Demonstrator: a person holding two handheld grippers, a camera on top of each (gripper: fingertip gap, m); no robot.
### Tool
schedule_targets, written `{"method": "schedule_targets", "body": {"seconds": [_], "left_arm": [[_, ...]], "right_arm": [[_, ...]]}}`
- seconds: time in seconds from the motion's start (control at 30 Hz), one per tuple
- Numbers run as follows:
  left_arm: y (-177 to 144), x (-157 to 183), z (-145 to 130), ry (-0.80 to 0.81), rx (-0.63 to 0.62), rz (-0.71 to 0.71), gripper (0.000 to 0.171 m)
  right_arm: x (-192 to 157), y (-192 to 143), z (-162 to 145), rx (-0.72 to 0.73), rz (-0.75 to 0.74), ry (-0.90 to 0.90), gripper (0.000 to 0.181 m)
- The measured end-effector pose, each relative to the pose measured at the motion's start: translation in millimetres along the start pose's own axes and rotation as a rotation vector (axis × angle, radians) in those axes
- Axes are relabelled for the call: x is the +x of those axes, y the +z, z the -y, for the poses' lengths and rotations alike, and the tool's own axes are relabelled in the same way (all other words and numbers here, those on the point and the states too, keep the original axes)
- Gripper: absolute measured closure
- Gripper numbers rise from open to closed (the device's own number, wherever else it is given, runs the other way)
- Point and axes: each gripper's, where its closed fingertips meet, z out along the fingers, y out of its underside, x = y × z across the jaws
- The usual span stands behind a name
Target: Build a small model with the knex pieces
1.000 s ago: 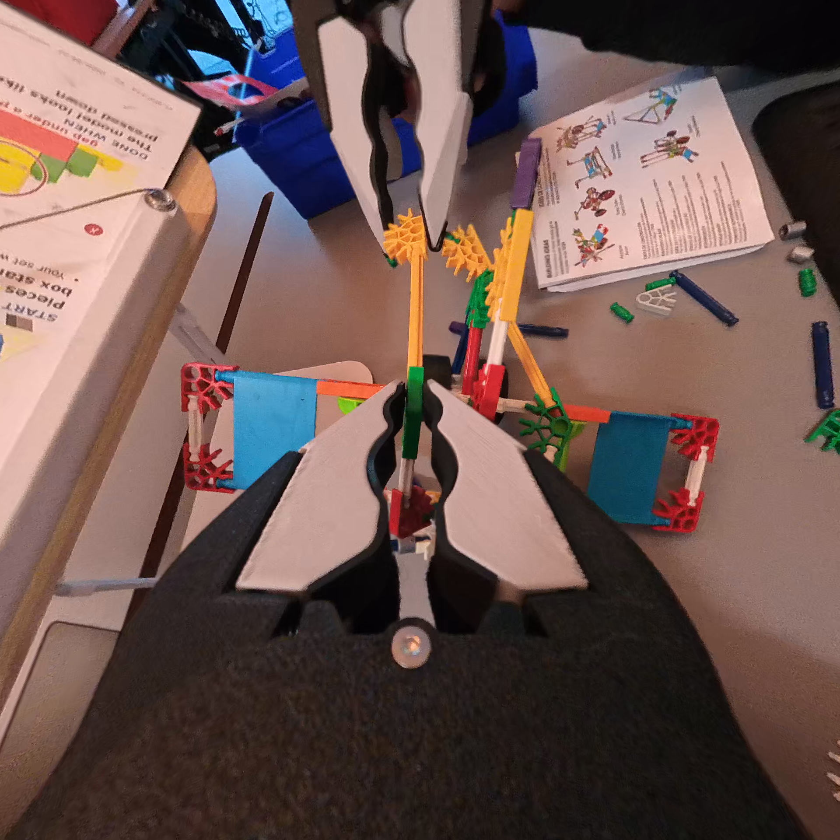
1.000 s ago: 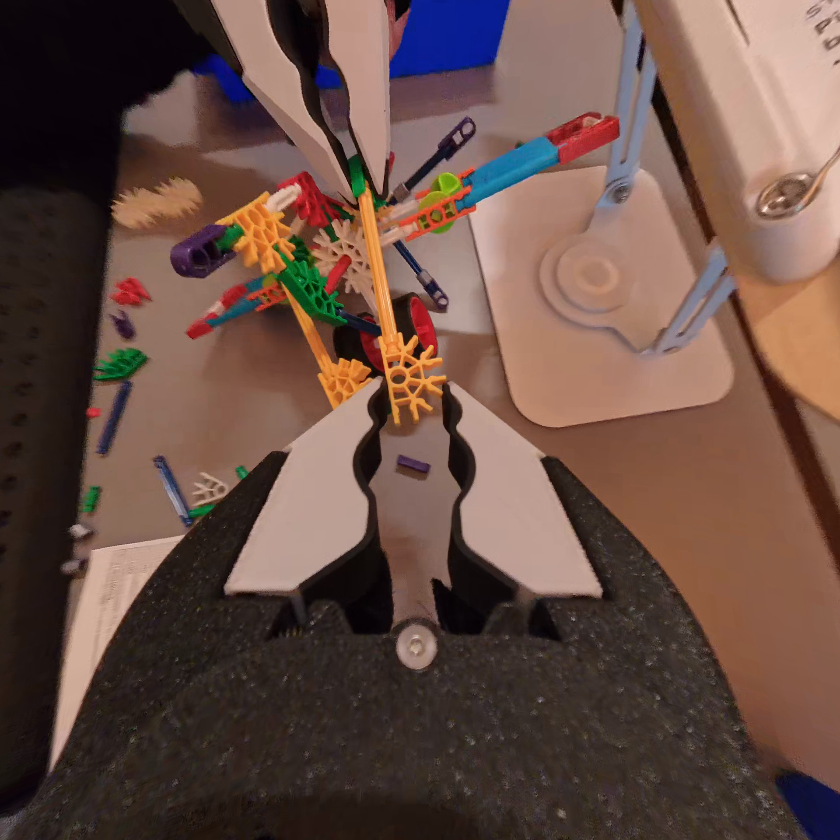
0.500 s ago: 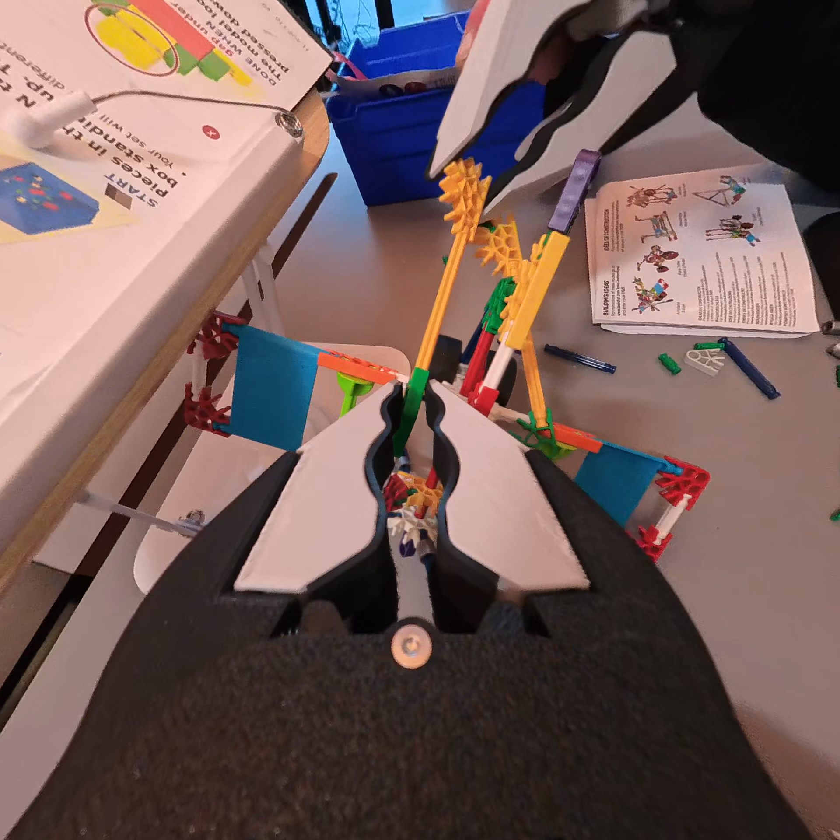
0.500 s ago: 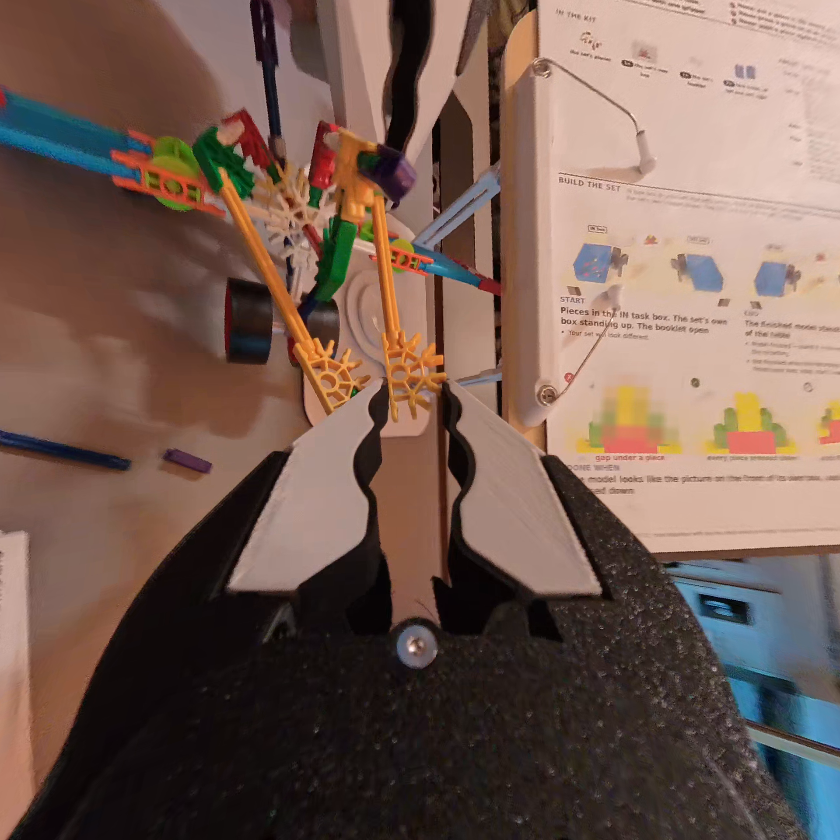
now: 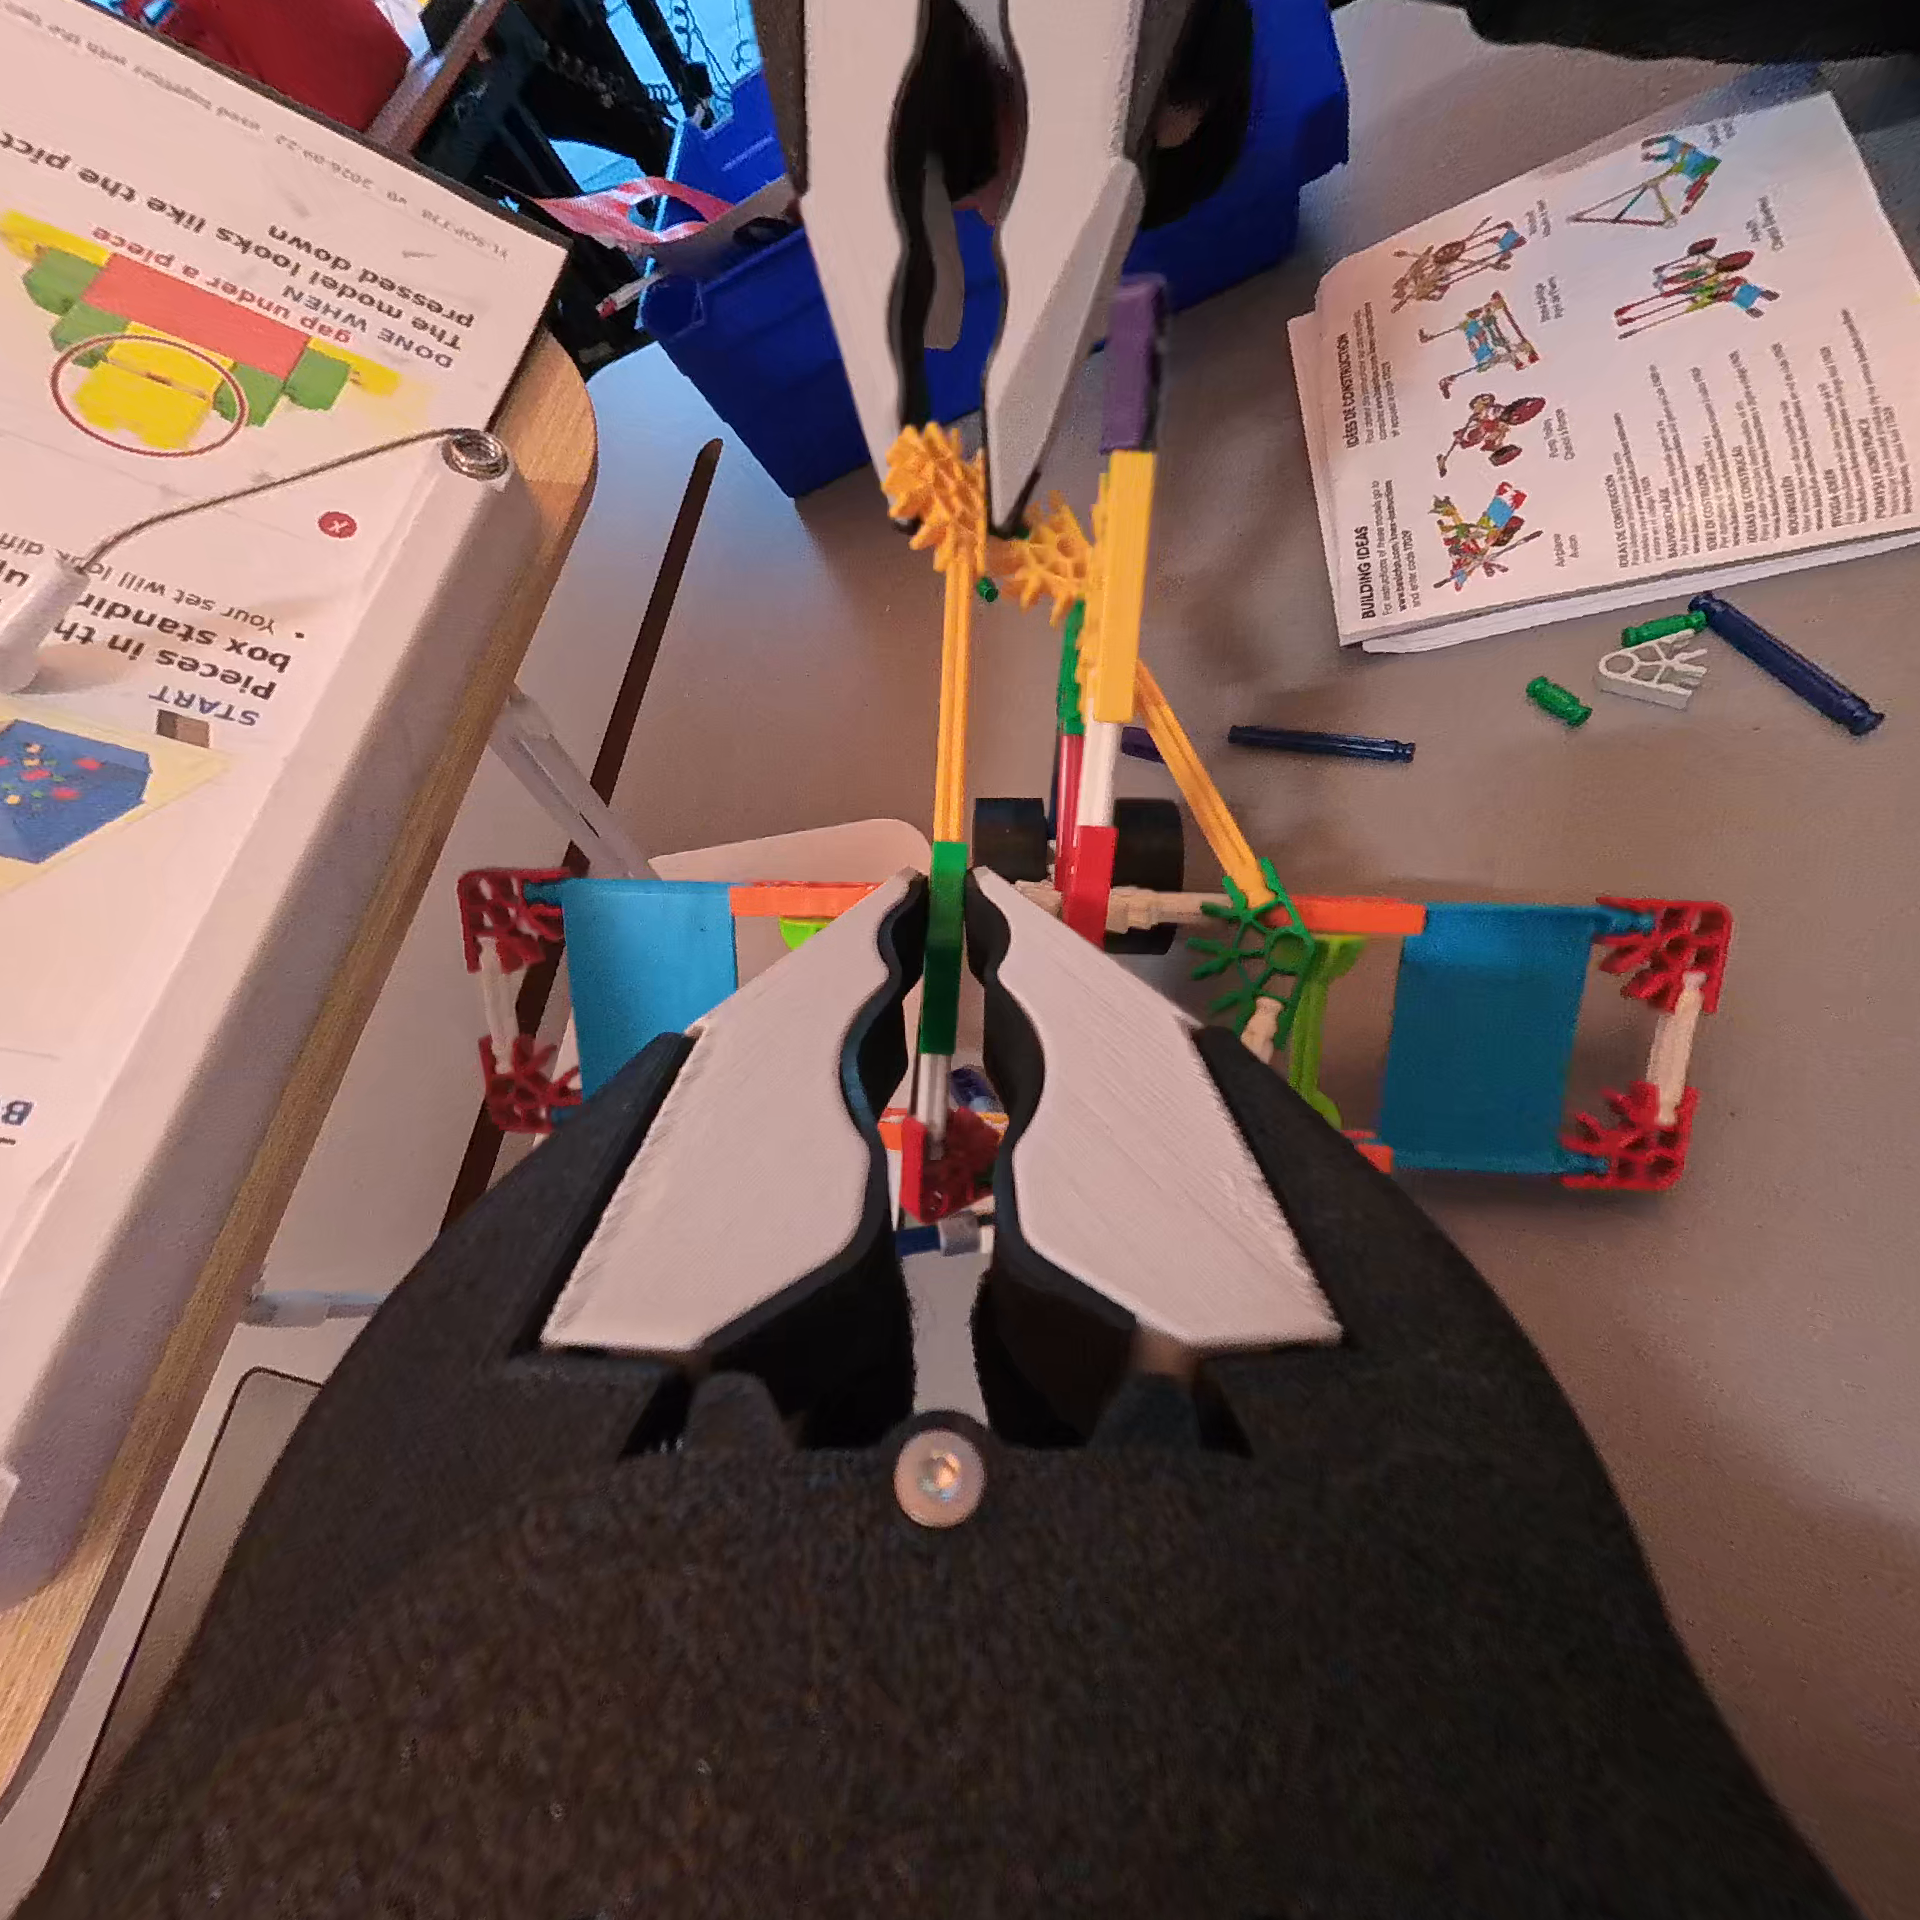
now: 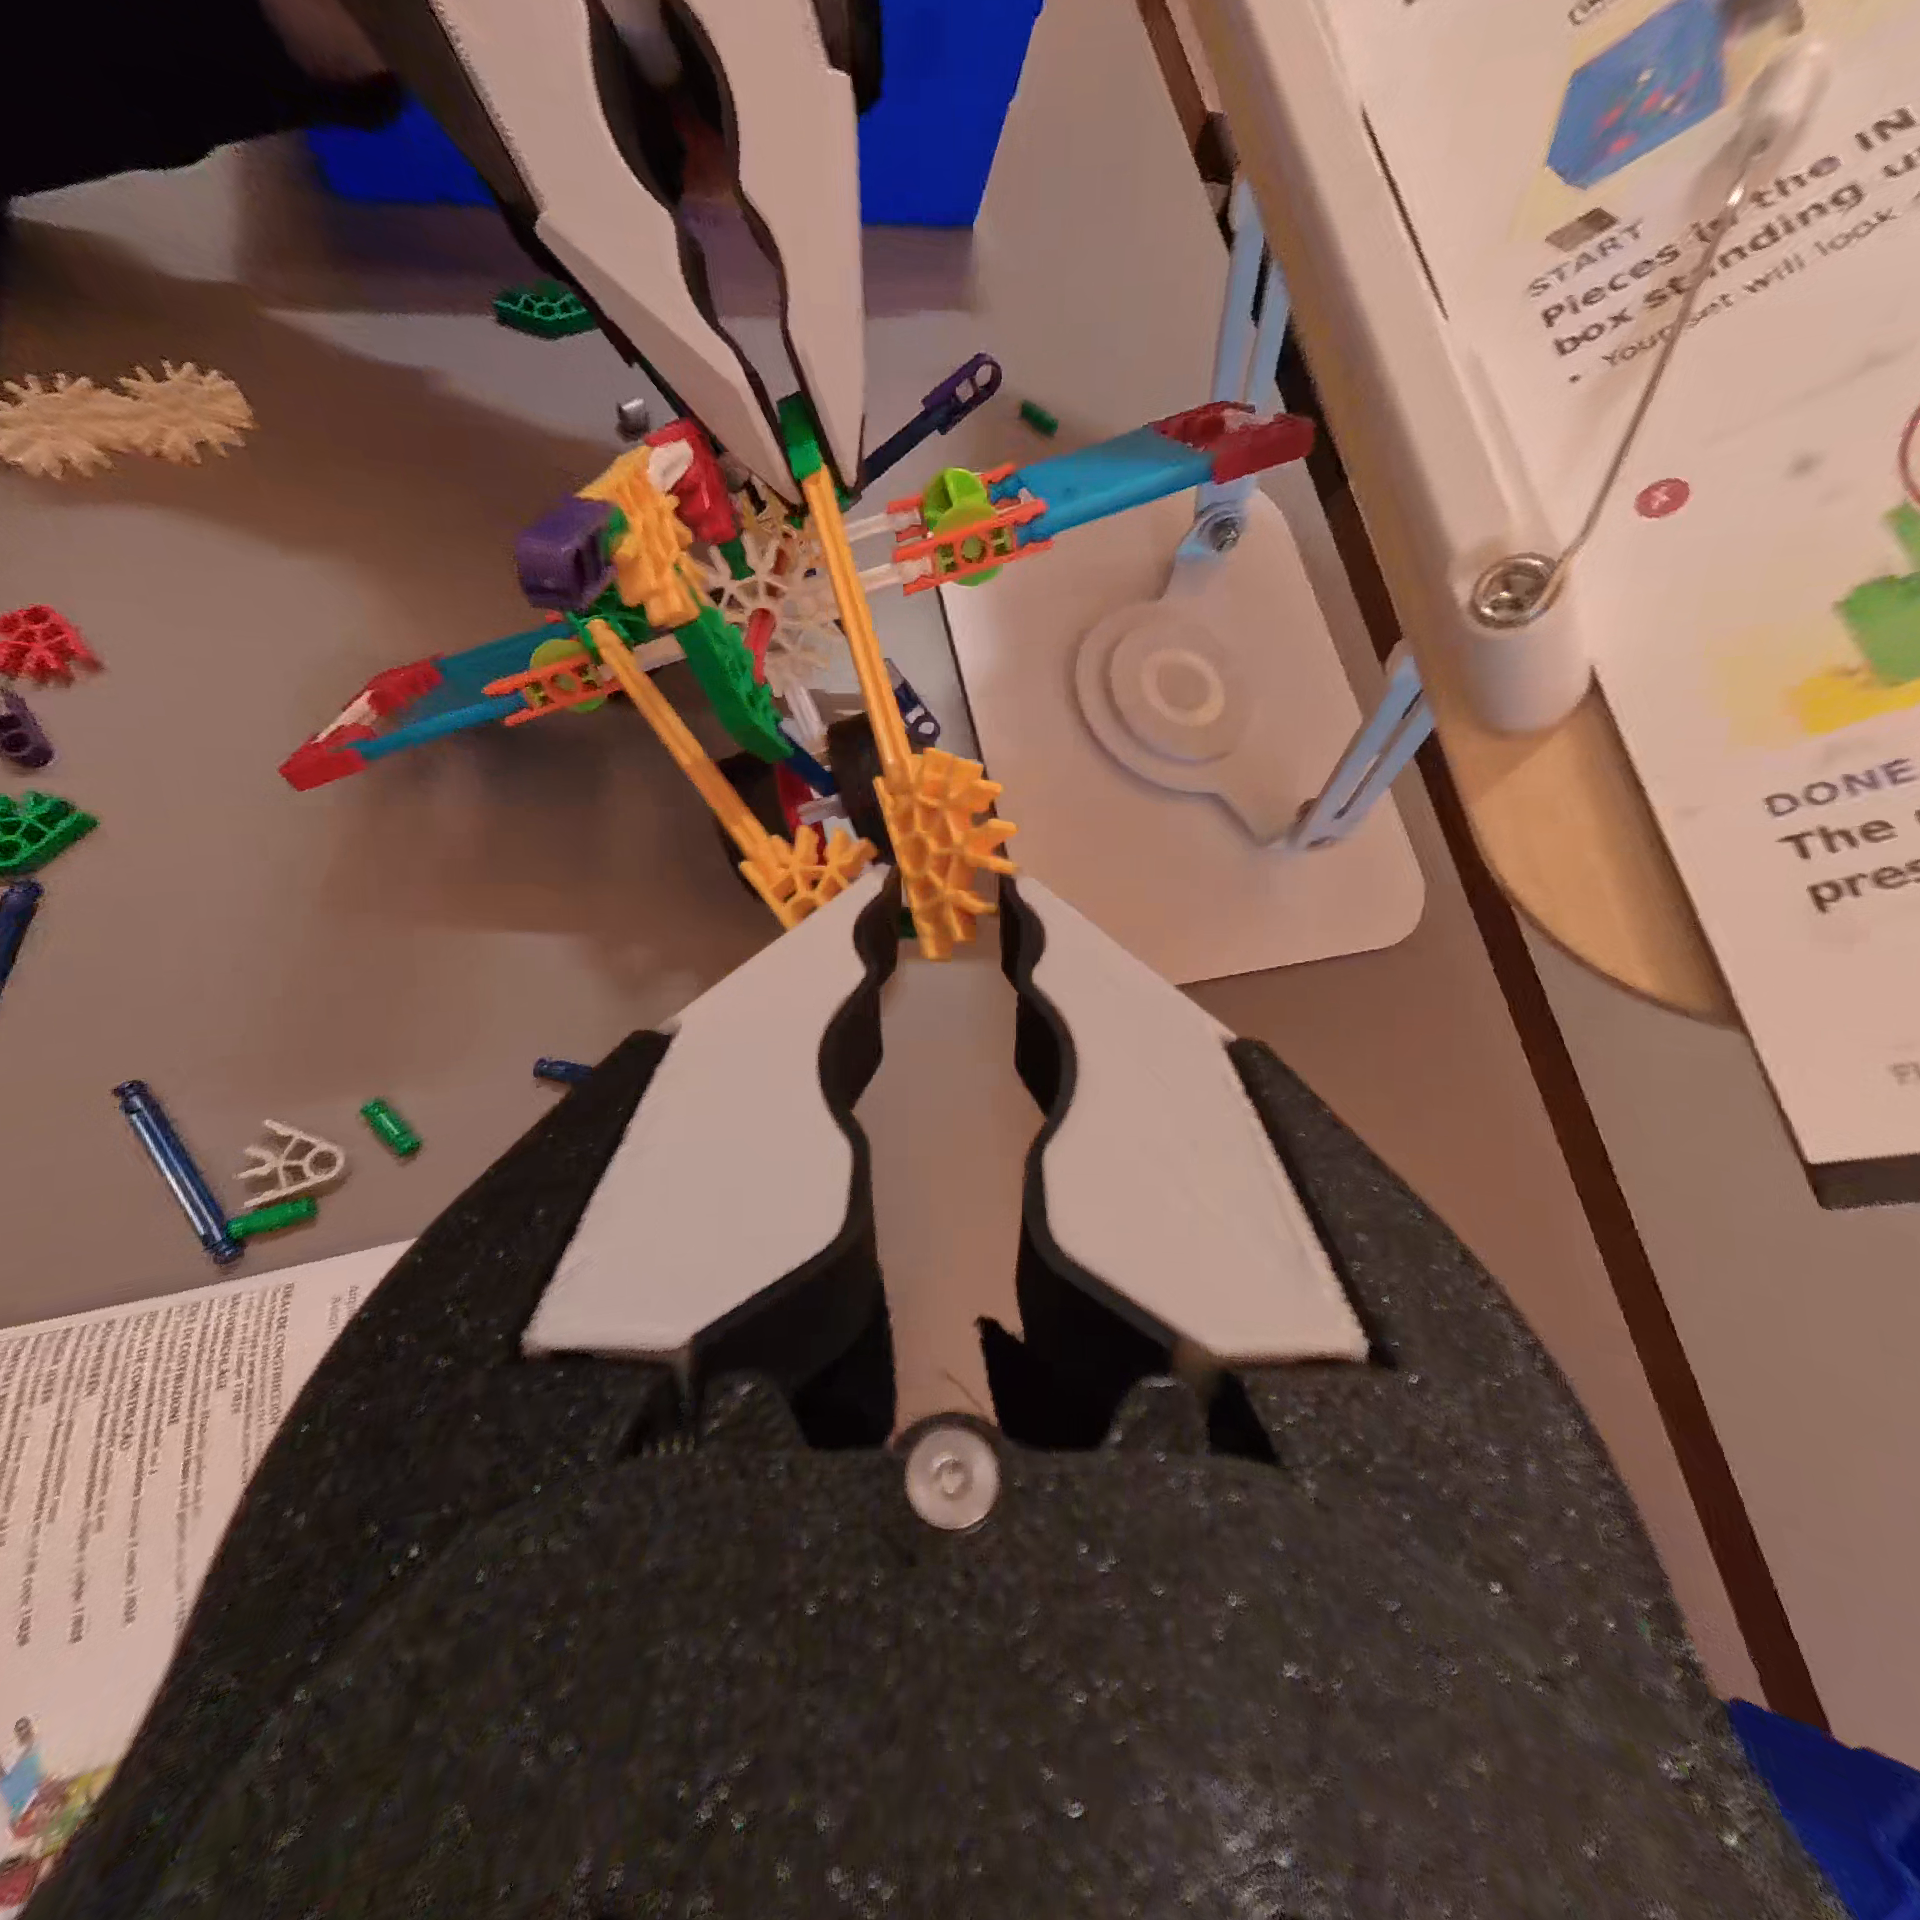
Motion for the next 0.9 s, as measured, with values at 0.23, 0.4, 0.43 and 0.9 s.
{"method": "schedule_targets", "body": {"seconds": [0.23,0.4,0.43,0.9], "left_arm": [[-1.9,-14.9,-7.4,-0.165,0.01,0.006,0.164],[-1.4,-24.4,-13.8,-0.28,0.016,0.016,0.164],[-1.6,-26.7,-14.5,-0.293,0.018,0.025,0.165],[3.3,-17.7,-4.3,0.266,-0.132,0.28,0.166]], "right_arm": [[11.9,-0.7,14.6,-0.004,-0.234,-0.345,0.165],[29.1,0.4,26.2,-0.092,-0.518,-0.686,0.166],[31.9,0.4,28.7,-0.099,-0.56,-0.731,0.166],[15.9,-11.3,5.8,0.128,0.124,0.379,0.127]]}}
